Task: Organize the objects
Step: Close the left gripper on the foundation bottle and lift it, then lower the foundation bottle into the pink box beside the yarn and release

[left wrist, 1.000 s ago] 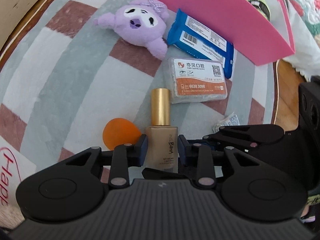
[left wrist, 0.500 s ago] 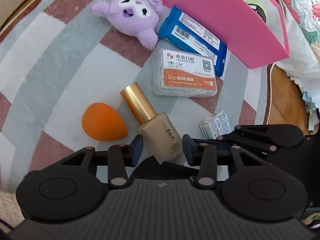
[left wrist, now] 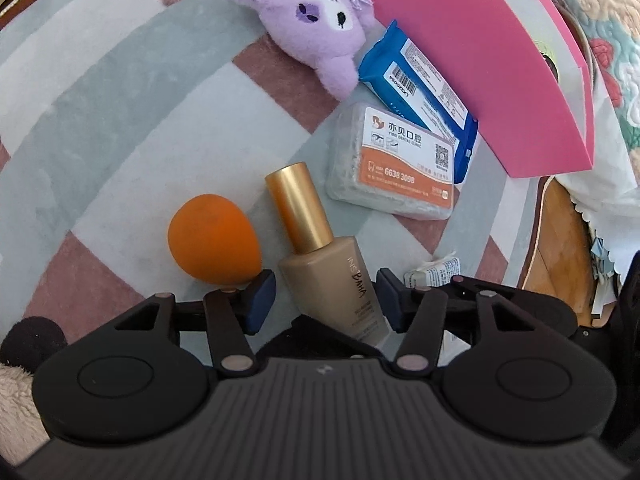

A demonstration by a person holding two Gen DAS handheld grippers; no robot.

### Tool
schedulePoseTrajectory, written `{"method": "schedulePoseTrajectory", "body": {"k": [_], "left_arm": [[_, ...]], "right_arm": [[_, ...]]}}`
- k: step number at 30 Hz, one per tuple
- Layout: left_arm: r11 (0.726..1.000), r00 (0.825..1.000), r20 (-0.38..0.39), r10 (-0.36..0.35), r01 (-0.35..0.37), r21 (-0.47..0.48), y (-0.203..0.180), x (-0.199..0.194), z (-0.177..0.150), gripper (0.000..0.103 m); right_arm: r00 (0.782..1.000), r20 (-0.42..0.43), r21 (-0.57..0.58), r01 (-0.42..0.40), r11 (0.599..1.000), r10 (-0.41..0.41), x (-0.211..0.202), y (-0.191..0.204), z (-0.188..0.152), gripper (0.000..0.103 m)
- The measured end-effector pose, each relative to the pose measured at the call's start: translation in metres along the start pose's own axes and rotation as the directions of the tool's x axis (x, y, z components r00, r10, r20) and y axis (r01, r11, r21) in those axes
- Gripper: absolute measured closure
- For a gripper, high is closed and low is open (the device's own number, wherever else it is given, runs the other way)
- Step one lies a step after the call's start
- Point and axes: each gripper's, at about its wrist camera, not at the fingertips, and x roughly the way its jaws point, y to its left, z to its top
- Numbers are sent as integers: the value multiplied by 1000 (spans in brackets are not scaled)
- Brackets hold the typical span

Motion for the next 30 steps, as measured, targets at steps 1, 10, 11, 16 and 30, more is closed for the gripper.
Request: {"method": "schedulePoseTrajectory", "body": {"k": [1,10,11,16,30], "left_arm": [[1000,1000,3,0,0,0,-1,0,-1,45],[999,1000,30,0,-1,34,-10,1,-6,57],[999,1000,24,-9,8,31,-9,1,-6,58],[999,1000,22,-19,19,29,-11,-6,-11,59],[982,996,49,-69,60,180,-59,-71,-17,60]], "right_arm": [[1000,5,28,-19,999,19,-1,-5,0,61],[972,97,281,-233,931,214,2,-42,-13,62],[969,105,288,-243,926,221,1,-44,-15,62],[967,113,297,-251,921,227,-2,-39,-17,62],[963,159,272,-253,928,216,-80,-31,-19,62]]}}
